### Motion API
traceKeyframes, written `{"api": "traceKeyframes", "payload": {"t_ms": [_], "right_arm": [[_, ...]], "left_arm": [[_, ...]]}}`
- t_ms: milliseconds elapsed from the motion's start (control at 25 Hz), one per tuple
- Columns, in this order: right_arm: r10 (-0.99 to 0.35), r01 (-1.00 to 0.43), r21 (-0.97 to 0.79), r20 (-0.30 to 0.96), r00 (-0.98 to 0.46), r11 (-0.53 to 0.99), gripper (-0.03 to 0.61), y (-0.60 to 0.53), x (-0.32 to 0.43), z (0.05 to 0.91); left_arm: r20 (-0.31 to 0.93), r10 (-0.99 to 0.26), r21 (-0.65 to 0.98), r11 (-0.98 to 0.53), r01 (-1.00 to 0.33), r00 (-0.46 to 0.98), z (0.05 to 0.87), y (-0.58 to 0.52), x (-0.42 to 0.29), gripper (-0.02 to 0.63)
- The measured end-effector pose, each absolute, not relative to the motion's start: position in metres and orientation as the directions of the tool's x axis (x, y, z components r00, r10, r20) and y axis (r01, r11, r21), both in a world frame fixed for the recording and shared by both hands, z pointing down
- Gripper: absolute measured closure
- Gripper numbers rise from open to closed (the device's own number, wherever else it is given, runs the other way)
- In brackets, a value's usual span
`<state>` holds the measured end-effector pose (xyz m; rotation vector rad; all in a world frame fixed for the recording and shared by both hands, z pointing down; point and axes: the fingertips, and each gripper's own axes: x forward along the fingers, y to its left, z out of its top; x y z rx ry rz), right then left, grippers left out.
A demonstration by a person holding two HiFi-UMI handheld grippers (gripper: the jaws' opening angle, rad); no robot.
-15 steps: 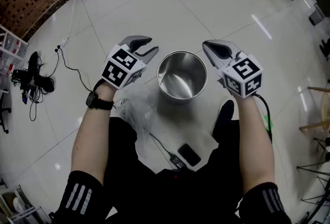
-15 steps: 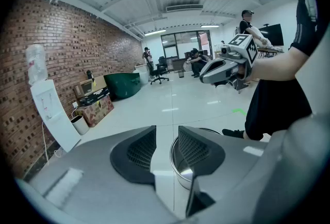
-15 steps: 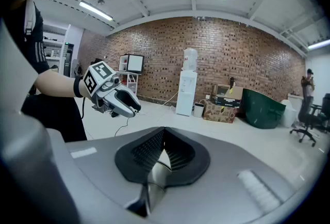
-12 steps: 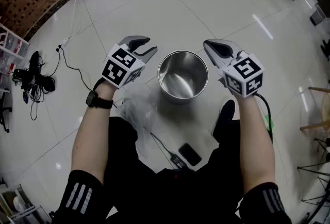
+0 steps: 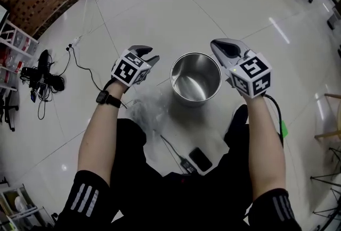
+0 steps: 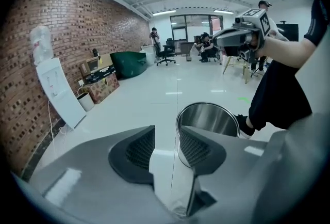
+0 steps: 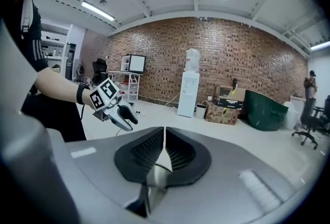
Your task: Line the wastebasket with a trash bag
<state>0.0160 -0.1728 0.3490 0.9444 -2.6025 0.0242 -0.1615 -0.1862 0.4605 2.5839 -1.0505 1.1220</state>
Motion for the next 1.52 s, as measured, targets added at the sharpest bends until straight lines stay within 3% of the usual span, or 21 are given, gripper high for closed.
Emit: {"api": "traceKeyframes", "payload": {"t_ms": [480, 760, 1400, 1520], "right_arm": [[-0.597, -0.595, 0.129, 0.359, -0.717, 0.793, 0.548, -0.176, -0.017, 0.353], [-0.600, -0.588, 0.153, 0.346, -0.721, 0.795, 0.548, -0.175, -0.027, 0.349], [-0.594, -0.572, 0.169, 0.319, -0.738, 0.802, 0.548, -0.172, -0.026, 0.338], [-0.595, -0.574, 0.169, 0.320, -0.737, 0.801, 0.548, -0.174, -0.026, 0.338]], "left_arm": [[0.889, -0.324, -0.011, -0.722, -0.692, 0.324, 0.597, -0.153, -0.231, 0.443], [0.970, -0.121, 0.073, -0.683, -0.727, 0.211, 0.678, -0.113, -0.264, 0.428], [0.993, -0.020, 0.073, -0.668, -0.741, 0.116, 0.767, -0.093, -0.277, 0.418], [0.995, -0.024, 0.055, -0.664, -0.746, 0.095, 0.768, -0.095, -0.281, 0.498]]}}
